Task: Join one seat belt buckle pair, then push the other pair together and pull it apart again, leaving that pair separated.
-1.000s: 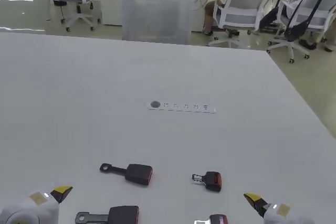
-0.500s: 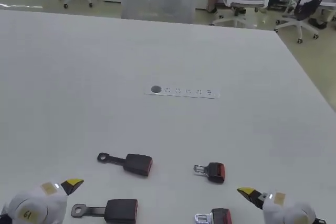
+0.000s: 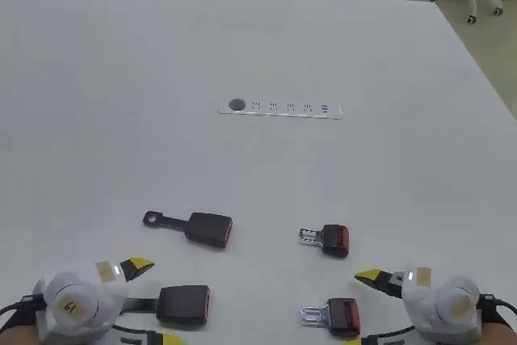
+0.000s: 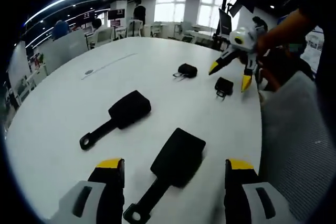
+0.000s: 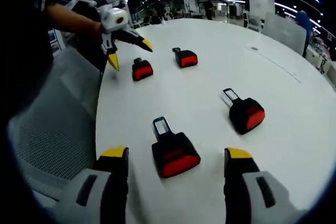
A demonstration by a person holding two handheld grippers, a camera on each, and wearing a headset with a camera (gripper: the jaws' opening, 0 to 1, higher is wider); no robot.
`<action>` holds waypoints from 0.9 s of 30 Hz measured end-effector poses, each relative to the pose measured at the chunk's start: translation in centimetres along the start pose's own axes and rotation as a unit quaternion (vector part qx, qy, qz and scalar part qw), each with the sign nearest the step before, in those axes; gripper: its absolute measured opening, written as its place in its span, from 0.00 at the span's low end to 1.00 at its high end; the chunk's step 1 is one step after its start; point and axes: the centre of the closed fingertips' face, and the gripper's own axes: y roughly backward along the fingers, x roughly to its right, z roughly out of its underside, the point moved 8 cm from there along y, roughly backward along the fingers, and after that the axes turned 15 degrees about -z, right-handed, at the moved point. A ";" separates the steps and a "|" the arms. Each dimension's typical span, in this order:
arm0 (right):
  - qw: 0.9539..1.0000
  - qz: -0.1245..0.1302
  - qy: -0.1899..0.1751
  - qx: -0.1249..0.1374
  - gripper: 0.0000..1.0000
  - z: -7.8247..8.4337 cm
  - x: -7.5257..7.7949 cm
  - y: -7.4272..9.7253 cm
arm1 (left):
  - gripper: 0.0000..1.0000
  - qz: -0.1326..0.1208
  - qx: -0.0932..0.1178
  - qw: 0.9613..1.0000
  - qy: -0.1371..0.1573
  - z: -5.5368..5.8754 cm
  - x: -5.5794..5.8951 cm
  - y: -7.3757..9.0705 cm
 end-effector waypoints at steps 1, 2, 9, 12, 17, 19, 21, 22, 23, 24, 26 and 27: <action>1.000 -0.009 0.017 -0.013 0.79 0.2 0.0 -0.2 | 0.77 0.008 0.001 1.000 -0.007 0.1 0.0 -0.4; 1.000 -0.010 0.018 -0.019 0.80 0.3 0.0 -0.3 | 0.76 0.013 -0.003 1.000 -0.013 0.1 0.0 -0.6; 0.999 0.015 0.038 -0.030 0.64 0.2 1.5 0.1 | 0.66 0.053 -0.020 0.996 -0.070 0.3 0.3 -2.3; 0.997 0.003 0.066 -0.049 0.55 0.1 1.7 0.0 | 0.65 0.066 -0.016 0.995 -0.078 0.2 0.4 -2.5; 0.996 -0.016 0.070 -0.055 0.46 0.2 1.6 0.2 | 0.55 0.069 -0.011 0.993 -0.098 0.3 -0.2 -2.6; 0.995 -0.021 0.074 -0.061 0.44 0.2 1.6 0.2 | 0.55 0.073 -0.013 0.990 -0.117 0.5 -0.3 -2.5; 0.993 -0.024 0.087 -0.073 0.44 0.0 1.6 0.1 | 0.52 0.070 -0.014 0.989 -0.133 0.5 -0.6 -2.5; 0.992 -0.026 0.094 -0.079 0.43 -0.2 1.7 0.0 | 0.50 0.069 -0.013 0.989 -0.134 0.5 -0.6 -2.4; 0.992 -0.027 0.096 -0.080 0.43 -0.2 1.6 0.0 | 0.48 0.068 -0.013 0.989 -0.132 0.5 -0.8 -2.4; 0.991 -0.029 0.103 -0.084 0.43 -0.4 1.6 -0.2 | 0.46 0.067 -0.013 0.989 -0.132 0.4 -0.8 -2.5; 0.989 -0.031 0.111 -0.091 0.43 -0.4 1.6 -0.4 | 0.45 0.075 -0.013 0.987 -0.143 0.4 -0.8 -2.4; 0.989 -0.031 0.110 -0.091 0.42 -0.5 1.6 -0.4 | 0.44 0.079 -0.012 0.986 -0.148 0.3 -0.8 -2.4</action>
